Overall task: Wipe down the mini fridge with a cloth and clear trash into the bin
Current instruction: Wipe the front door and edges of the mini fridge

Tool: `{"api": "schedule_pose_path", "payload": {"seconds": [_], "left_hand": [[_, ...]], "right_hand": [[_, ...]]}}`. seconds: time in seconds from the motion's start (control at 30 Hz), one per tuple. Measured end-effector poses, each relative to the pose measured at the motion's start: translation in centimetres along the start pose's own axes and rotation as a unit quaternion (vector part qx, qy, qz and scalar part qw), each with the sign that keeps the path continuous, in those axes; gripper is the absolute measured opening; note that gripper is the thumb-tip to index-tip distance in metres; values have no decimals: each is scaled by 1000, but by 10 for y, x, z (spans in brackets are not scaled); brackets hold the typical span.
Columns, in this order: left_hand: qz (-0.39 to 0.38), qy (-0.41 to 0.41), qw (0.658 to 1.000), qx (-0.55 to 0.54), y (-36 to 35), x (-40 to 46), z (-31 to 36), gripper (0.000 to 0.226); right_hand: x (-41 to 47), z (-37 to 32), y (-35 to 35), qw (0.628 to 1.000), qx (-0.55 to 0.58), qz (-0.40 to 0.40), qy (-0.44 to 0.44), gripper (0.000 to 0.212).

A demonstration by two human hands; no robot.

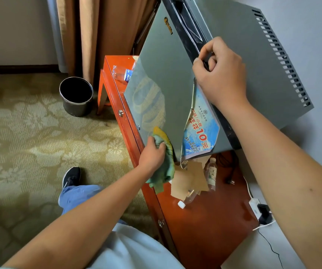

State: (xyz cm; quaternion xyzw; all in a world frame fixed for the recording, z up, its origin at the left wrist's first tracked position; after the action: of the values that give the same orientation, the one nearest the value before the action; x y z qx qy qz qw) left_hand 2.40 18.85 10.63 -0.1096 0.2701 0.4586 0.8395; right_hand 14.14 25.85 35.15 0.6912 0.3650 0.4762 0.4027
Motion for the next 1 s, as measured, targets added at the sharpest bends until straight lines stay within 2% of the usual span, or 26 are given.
{"api": "schedule_pose_path", "payload": {"seconds": [0.07, 0.2, 0.33, 0.43, 0.5, 0.53, 0.6, 0.63, 0.7, 0.77, 0.83, 0.93, 1.0], "left_hand": [[5, -15, 1000, 3, -1, -4, 0, 20], [58, -98, 993, -23, 7, -1, 35, 16], [74, -125, 988, -46, 14, 9, 53, 15], [61, -108, 992, -27, 8, 9, 31, 16], [40, -59, 997, 0, 4, 9, 10, 18], [24, -36, 999, 22, 5, 10, 0, 20], [0, -23, 998, 60, 4, 9, -13, 24], [-5, -39, 996, 75, 5, 10, -16, 25], [1, -75, 993, 91, 13, 14, -11, 22], [-15, -72, 997, 18, 26, 22, 4, 18], [-10, -67, 996, -56, 36, 28, 19, 20], [5, -92, 993, -76, 35, 33, 23, 12], [-16, -75, 993, -90, 31, 32, 10, 11]], "right_hand": [[0, 0, 1, 1000, -3, 0, 0, 9], [-2, -2, 2, 1000, -10, -1, 1, 10], [-5, -6, 4, 999, -38, -9, 25, 12], [-17, -9, 8, 994, -91, -2, 56, 12], [-35, -20, 6, 985, -133, -2, 109, 12], [-49, -27, 0, 978, -142, -25, 148, 13], [-84, -42, -20, 964, -137, -128, 190, 17], [-104, -49, -32, 956, -131, -196, 174, 22], [-141, -56, -54, 940, -122, -308, 78, 38], [-167, -53, -71, 921, -111, -374, -25, 60], [-180, -50, -81, 923, -102, -368, -53, 80], [-189, -48, -96, 947, -108, -297, -53, 89], [-199, -47, -111, 942, -131, -303, -54, 98]]}}
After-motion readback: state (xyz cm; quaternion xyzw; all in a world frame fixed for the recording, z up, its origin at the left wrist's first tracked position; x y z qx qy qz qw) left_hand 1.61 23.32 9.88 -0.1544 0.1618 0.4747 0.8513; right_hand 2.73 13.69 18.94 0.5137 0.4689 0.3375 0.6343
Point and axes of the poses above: each hand's wrist, its own x-axis towards the middle knuckle, its own y-axis out of the back of the hand, z = x × y, the point moved 1 cm from there along x, towards the middle knuckle, and after that the axes turned 1 degree about y, right-handed, at the moved point
